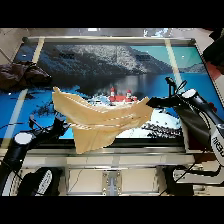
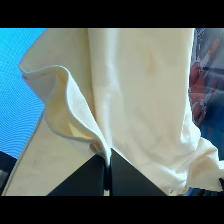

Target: Fold the shirts.

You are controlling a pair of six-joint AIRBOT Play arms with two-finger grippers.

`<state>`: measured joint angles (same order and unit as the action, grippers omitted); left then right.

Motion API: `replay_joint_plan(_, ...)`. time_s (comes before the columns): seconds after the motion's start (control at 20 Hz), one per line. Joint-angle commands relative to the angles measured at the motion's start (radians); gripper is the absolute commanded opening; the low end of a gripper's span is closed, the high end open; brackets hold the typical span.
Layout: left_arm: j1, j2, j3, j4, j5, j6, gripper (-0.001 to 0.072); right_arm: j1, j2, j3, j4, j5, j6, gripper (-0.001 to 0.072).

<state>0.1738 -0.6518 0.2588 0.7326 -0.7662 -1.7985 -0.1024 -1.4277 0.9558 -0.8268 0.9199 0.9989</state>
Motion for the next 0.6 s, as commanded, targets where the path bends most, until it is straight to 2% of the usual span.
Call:
replay_joint_plan(0.0, 0.001, 0.001, 0.000, -0.001, 0.000, 0.007, 0.0009, 0.058, -0.042, 0.010, 0.011, 0.016, -0.017, 0.0005)
replay_joint_plan(0.05, 0.004, 0.003, 0.006, 0.000, 0.008, 0.040, 0.0008, 0.066, -0.037, 0.014, 0.014, 0.045, -0.018, 0.0018)
replay_joint_plan(0.15, 0.023, 0.024, 0.068, 0.014, 0.018, 0.219, 0.0007, 0.061, 0.004, 0.059, 0.011, 0.184, -0.018, 0.0017)
replay_joint_plan(0.2, 0.040, 0.042, 0.126, 0.050, 0.018, 0.255, 0.0006, 0.056, 0.043, 0.090, 0.006, 0.251, -0.017, 0.0017)
replay_joint_plan(0.3, 0.085, 0.081, 0.275, 0.158, 0.014, 0.255, 0.0006, 0.046, 0.164, 0.165, -0.007, 0.376, 0.008, 0.0017)
replay_joint_plan(0.4, 0.131, 0.113, 0.447, 0.260, -0.011, 0.255, 0.0006, 0.047, 0.315, 0.247, -0.031, 0.467, 0.088, 0.0017)
replay_joint_plan(0.55, 0.191, 0.139, 0.717, 0.310, -0.066, 0.273, 0.0007, 0.047, 0.550, 0.382, -0.030, 0.509, 0.209, 0.0016)
